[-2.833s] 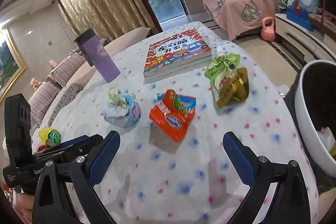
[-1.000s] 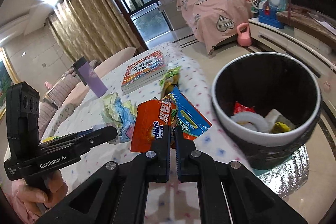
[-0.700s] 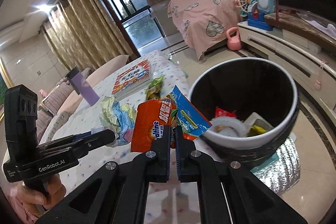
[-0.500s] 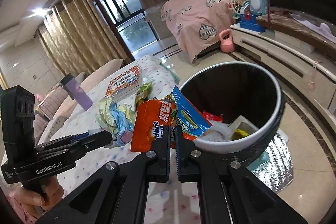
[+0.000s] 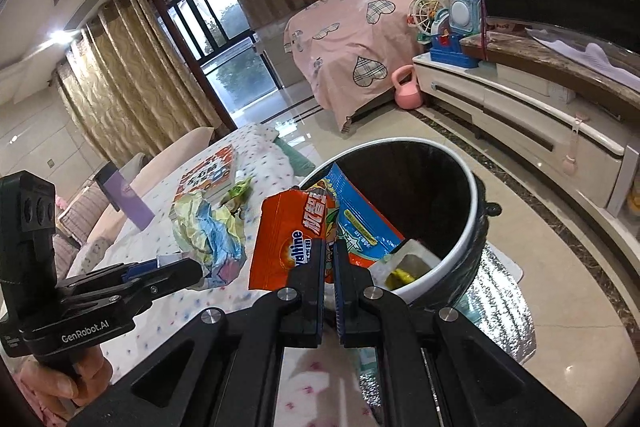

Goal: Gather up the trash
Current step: 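Carry the crumpled wrapper and red snack bag with both tools over the trash bin, then open both tools to drop the wrapper and red bag into the bin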

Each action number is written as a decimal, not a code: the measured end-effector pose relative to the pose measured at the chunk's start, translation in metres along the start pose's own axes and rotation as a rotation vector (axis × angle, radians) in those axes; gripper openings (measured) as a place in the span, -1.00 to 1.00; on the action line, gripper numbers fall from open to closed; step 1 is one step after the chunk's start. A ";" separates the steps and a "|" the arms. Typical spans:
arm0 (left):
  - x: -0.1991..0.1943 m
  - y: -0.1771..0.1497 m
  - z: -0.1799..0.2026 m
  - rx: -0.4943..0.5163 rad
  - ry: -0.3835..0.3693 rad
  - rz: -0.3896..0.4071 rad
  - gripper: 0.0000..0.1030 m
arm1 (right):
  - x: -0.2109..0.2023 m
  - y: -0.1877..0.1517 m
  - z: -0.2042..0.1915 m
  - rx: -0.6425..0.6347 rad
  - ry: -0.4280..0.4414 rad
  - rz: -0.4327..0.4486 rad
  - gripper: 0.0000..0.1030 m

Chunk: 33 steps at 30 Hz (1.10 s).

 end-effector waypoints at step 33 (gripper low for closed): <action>0.063 0.026 0.025 0.074 0.037 -0.073 -0.48 | 0.031 0.021 0.043 -0.015 -0.059 -0.066 -0.92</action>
Point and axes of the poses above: each gripper's, at about its wrist camera, not at the fingertips, and x roughly the way its jaws point, z to its right, y to its top, the point moved 10 cm from there along x, roughly the way its jaws point, and after that the axes turned 8 degrees about -x, right-handed, at the moved point
